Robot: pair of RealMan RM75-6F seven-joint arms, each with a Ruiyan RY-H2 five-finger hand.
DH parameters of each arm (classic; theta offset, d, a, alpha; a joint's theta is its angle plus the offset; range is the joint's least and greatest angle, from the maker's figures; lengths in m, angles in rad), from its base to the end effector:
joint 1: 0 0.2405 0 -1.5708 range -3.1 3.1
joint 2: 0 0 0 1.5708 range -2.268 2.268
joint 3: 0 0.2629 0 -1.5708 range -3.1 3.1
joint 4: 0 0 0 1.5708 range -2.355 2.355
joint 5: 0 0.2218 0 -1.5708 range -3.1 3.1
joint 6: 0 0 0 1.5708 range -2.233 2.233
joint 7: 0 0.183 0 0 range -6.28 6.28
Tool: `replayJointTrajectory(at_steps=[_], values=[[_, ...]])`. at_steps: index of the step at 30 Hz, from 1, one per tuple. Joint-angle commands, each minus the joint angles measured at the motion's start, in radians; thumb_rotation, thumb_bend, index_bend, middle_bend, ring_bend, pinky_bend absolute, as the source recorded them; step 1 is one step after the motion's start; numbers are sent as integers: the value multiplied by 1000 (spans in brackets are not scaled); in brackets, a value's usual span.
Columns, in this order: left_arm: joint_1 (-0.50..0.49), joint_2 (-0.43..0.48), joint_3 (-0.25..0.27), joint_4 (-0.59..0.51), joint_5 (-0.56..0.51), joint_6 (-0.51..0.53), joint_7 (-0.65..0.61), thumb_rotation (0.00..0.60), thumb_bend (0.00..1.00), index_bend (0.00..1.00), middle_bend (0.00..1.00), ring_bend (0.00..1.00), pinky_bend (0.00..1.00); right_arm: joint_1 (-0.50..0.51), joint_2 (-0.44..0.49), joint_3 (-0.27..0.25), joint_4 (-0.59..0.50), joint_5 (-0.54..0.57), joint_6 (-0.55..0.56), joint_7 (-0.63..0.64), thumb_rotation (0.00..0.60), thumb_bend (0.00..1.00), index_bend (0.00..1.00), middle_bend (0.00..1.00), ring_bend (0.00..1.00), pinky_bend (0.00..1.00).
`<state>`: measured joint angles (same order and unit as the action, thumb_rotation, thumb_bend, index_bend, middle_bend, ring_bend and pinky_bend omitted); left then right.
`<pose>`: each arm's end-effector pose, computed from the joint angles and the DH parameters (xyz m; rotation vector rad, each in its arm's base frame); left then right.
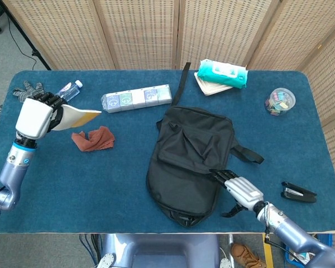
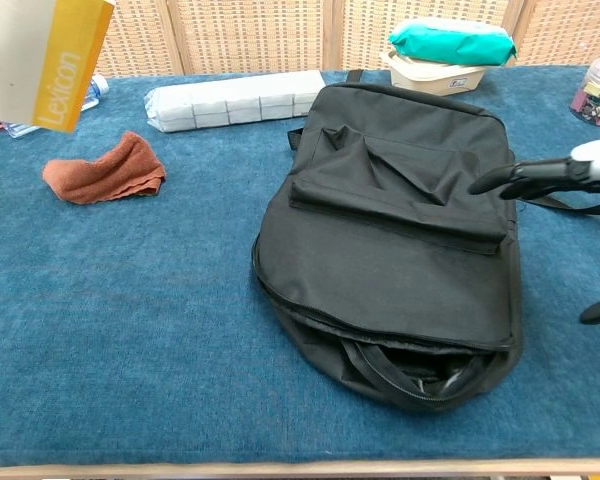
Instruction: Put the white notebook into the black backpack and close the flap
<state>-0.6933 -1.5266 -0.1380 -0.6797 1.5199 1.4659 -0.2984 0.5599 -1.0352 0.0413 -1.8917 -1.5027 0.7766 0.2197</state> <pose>-0.2268 0.4483 0.1429 -1.5562 -0.2885 -1.2338 -0.1847 -0.2831 0.0371 2.0498 -1.3926 0.8828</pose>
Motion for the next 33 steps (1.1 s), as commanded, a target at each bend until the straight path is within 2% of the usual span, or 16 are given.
replayJointTrajectory(at_steps=[1,6,10,22,30,33], values=[[2,13,-7,-18,-4,3,8,600,620,826,629,492,654,22,-42,7,8,4,-12,-28,600,0,75,23,0,24],[10,37,-15,-47,-4,16,18,600,620,826,629,492,654,70,-187,25,70,53,-41,-126,600,0,93,33,0,28],[13,48,-18,-57,-1,22,24,600,620,826,629,492,654,78,-239,25,57,81,-22,-206,600,0,109,43,0,29],[18,43,-26,-50,-7,11,7,600,619,826,629,492,654,75,-358,6,51,217,53,-446,600,0,103,50,1,29],[21,34,-28,-30,-8,11,-9,600,620,825,629,492,654,75,-404,-16,100,211,91,-528,600,0,101,53,3,33],[23,34,-29,-24,-8,12,-13,600,620,825,629,492,654,73,-412,-21,124,200,104,-539,600,0,119,79,33,79]])
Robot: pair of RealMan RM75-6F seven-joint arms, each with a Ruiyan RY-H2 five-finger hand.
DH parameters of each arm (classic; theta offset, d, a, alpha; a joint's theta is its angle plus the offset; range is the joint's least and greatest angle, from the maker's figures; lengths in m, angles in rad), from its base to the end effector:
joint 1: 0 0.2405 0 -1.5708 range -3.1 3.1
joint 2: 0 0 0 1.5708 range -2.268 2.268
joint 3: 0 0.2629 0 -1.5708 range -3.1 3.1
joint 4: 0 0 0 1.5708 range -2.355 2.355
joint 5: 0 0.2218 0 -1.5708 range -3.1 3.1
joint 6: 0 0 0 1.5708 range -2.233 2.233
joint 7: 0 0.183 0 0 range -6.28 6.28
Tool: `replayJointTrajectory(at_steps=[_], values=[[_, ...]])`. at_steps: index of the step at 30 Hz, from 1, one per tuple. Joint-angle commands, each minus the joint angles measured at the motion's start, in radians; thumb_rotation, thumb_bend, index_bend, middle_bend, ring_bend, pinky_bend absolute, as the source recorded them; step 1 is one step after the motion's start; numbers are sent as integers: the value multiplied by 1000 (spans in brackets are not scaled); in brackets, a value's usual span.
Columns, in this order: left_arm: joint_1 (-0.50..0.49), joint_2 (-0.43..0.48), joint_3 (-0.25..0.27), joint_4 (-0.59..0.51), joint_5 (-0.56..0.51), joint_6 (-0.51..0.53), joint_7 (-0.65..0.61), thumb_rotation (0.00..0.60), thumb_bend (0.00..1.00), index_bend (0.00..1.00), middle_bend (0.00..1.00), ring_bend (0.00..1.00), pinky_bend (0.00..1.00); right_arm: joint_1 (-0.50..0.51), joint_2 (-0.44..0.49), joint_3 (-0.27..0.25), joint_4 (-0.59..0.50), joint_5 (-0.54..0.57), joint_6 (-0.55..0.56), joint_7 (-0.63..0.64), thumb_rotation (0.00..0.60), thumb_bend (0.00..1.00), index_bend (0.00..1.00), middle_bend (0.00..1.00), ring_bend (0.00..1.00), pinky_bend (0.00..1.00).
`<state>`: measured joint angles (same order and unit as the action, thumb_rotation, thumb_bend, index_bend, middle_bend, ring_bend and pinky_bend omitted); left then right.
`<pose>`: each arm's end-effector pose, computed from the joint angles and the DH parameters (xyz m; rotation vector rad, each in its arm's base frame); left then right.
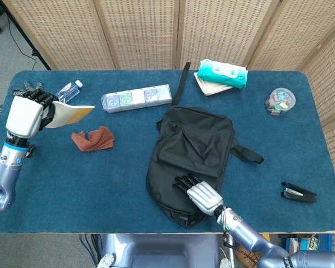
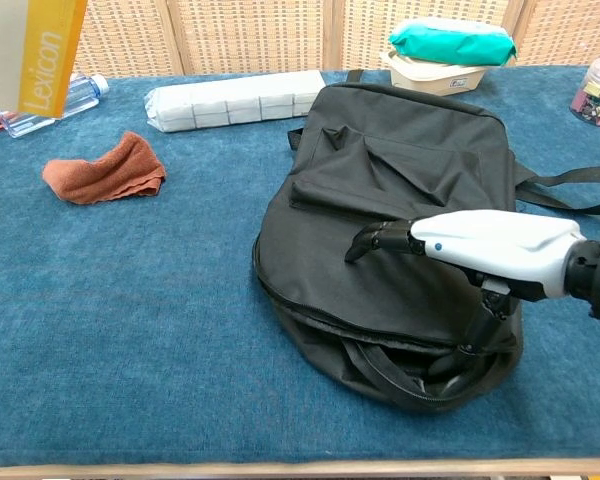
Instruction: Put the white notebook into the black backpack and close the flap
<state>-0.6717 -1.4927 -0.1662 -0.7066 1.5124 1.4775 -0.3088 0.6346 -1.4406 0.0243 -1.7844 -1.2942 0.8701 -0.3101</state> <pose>-0.2326 0.4451 0.1612 -1.5102 -0.2929 -1.2476 -0.1328 -0.2751 -0.0638 2.1871 -1.1095 0.9003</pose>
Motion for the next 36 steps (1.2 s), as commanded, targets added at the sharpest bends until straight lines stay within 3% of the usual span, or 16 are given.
replayJointTrajectory(at_steps=[1,5,10,15,18,22,29,36], values=[[2,-1,-1,6,-1,-1,-5,600,620,826,629,492,654,-5,-13,-6,31,-16,22,-13,600,0,131,96,55,105],[3,-3,-1,12,-1,-2,-12,600,620,826,629,492,654,-12,-30,-10,64,-38,49,-19,600,56,187,190,167,262],[8,-10,1,20,1,5,-21,600,617,826,629,492,654,-29,-61,-9,114,-75,98,0,600,263,357,404,386,579],[13,-20,4,35,10,25,-39,600,617,826,629,492,654,-34,-75,7,141,-83,116,51,600,436,502,547,535,762],[14,-30,5,48,16,41,-55,600,617,826,629,492,654,-31,-77,24,140,-62,107,82,600,521,557,596,580,800],[8,-60,2,81,37,103,-104,600,617,826,629,492,654,10,-90,102,147,47,46,116,600,554,575,621,604,833],[1,-97,-11,114,52,194,-175,600,617,826,629,492,654,121,-170,199,213,290,-52,28,600,578,578,628,610,850],[-6,-108,-13,111,60,226,-221,600,618,826,629,492,654,244,-261,263,307,484,-97,-48,600,581,582,632,616,854]])
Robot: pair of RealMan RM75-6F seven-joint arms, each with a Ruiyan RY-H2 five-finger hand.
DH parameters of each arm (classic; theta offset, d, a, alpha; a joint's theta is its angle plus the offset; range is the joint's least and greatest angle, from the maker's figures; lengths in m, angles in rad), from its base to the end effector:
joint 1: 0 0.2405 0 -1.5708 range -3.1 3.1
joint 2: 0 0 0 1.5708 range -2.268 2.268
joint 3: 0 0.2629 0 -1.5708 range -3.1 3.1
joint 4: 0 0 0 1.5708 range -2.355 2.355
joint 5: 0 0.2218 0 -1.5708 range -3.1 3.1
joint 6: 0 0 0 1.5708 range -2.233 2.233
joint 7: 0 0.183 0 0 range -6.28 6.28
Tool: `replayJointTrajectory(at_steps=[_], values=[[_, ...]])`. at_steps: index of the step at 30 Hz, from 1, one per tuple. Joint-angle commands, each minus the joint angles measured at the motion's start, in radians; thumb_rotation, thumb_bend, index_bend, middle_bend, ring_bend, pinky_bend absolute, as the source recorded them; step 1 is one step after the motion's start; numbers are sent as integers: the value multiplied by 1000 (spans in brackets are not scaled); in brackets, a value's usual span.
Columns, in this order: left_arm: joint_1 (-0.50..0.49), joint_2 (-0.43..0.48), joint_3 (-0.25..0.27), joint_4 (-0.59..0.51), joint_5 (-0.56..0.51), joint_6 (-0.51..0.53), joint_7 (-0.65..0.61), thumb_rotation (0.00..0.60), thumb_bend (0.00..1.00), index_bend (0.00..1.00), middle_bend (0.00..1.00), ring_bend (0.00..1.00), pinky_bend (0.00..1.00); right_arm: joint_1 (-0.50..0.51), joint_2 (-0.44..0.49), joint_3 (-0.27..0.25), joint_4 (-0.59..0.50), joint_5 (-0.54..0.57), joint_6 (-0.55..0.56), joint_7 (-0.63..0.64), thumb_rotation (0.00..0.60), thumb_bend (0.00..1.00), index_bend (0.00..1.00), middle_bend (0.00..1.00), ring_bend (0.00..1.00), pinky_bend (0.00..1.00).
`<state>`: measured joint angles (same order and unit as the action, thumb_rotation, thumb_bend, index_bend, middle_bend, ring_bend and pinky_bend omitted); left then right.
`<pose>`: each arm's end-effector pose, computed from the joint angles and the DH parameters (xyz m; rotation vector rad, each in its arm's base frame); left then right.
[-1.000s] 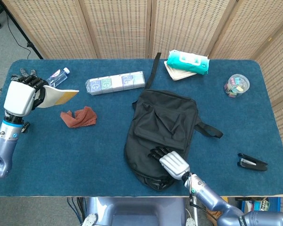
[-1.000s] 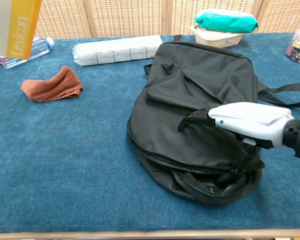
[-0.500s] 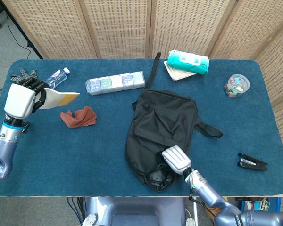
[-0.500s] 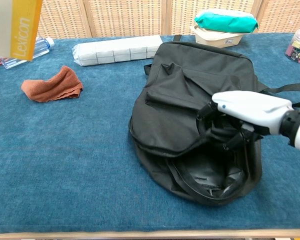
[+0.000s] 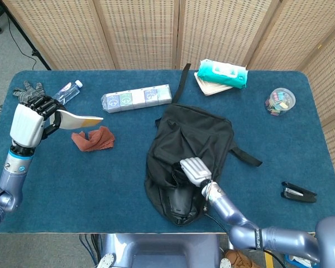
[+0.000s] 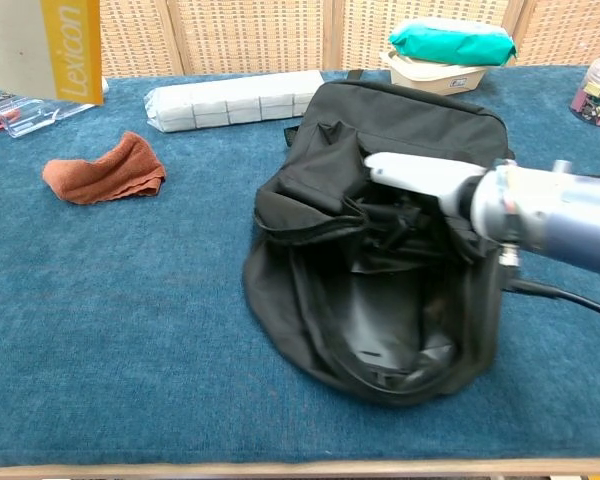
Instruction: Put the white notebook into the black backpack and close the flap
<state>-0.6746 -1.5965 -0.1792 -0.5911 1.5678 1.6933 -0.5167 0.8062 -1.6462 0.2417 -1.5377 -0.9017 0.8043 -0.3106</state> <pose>-0.2093 0.4215 0.1530 -1.4834 -0.2553 -1.5691 -0.0974 -0.3662 -0.0965 1.9191 -1.3379 0.9552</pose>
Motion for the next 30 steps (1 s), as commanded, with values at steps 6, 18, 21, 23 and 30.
replayJointTrajectory(at_steps=[6,18,21,23,30], values=[[-8,-11,7,-19,20,36,-31,600,617,826,629,492,654,147,-94,93,121,184,-32,-78,600,581,582,632,617,866],[-6,-32,40,-55,74,105,-71,600,617,826,629,493,654,271,-103,166,290,320,-29,-120,600,581,580,632,616,866],[-12,-50,52,-56,100,139,-81,600,617,826,630,493,654,272,-80,167,301,353,-42,-115,600,581,580,633,617,866],[-20,-65,57,-50,115,158,-83,600,617,826,630,493,654,271,-63,169,292,370,-48,-108,600,581,580,633,616,866],[-60,-129,73,-22,158,180,-70,600,617,826,631,494,654,271,-7,168,248,396,-49,-99,600,581,580,636,618,868]])
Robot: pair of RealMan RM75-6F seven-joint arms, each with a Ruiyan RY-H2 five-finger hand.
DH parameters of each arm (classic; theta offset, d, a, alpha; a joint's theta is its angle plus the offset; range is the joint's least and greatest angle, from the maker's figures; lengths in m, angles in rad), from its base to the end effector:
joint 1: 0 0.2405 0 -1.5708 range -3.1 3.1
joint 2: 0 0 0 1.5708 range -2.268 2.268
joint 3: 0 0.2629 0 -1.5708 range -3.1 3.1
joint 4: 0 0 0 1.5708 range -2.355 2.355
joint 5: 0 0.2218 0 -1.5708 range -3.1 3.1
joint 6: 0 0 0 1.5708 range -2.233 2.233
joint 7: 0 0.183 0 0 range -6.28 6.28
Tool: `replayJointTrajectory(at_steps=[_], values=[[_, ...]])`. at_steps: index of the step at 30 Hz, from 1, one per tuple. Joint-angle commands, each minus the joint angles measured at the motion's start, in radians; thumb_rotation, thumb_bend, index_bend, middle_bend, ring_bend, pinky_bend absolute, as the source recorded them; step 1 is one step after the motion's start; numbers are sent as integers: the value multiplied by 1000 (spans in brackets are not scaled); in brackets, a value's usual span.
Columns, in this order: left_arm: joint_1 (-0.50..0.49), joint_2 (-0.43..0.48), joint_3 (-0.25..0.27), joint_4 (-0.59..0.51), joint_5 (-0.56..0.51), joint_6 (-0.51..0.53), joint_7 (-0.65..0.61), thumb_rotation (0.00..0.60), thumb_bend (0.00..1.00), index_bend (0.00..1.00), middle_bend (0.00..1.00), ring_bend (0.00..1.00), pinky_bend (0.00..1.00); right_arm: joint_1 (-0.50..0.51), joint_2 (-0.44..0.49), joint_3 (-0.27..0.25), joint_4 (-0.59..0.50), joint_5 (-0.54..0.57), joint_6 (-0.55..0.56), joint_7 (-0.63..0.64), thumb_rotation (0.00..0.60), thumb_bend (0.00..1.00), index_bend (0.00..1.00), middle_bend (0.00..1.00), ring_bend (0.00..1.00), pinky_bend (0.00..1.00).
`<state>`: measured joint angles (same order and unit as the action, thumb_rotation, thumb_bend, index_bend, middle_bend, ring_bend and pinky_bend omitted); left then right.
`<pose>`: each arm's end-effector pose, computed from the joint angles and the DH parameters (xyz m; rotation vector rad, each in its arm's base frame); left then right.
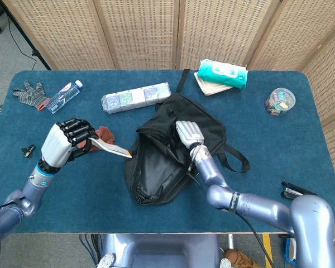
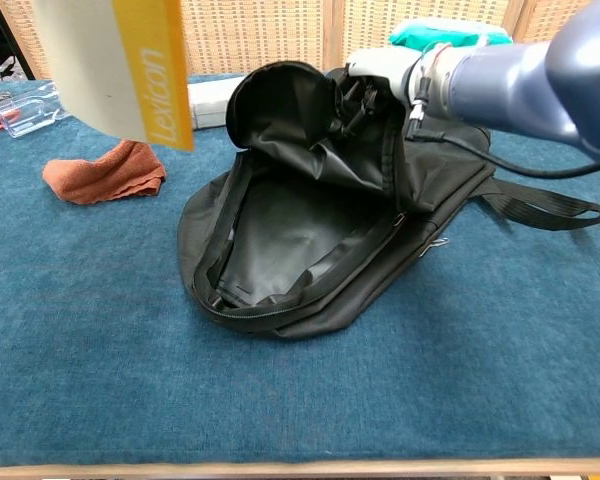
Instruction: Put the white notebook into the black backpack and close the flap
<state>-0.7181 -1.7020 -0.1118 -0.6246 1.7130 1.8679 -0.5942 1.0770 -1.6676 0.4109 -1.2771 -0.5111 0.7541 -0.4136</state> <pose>-0.1557 0.3822 0.0926 -1.6515 -0.2494 -1.8973 -0.0521 -0.4752 -0.0619 1.6867 -1.3348 0.9669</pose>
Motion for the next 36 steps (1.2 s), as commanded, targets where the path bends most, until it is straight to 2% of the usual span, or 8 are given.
replayJointTrajectory(at_steps=[1,7,13,17,21,26,32,36], values=[[-22,-31,7,16,17,6,10,600,617,826,631,494,654,0,20,-3,-17,6,1,5,600,581,580,636,618,868],[-94,-125,9,63,40,-19,32,600,615,826,631,494,654,-9,62,-9,-59,4,-7,35,600,582,580,637,618,868],[-138,-215,17,136,58,0,14,600,614,826,631,495,654,-15,90,-15,-79,-14,-22,73,600,581,581,637,618,868],[-181,-308,40,234,82,1,1,600,615,826,632,495,654,-18,116,-16,-95,-18,-36,101,600,581,581,637,618,868],[-222,-400,42,343,77,-9,-23,600,613,826,632,493,654,-23,144,-22,-121,-25,-46,122,600,581,581,637,618,868],[-279,-470,58,432,79,-29,-7,600,613,826,632,487,654,-25,174,-37,-142,-30,-54,133,600,581,581,637,619,868],[-317,-484,101,498,92,-60,41,600,612,826,632,475,654,-20,207,-51,-148,-21,-61,149,600,582,582,638,619,868],[-303,-481,104,499,69,-106,26,600,610,825,632,474,654,-16,227,-57,-147,-14,-65,158,600,581,583,638,620,868]])
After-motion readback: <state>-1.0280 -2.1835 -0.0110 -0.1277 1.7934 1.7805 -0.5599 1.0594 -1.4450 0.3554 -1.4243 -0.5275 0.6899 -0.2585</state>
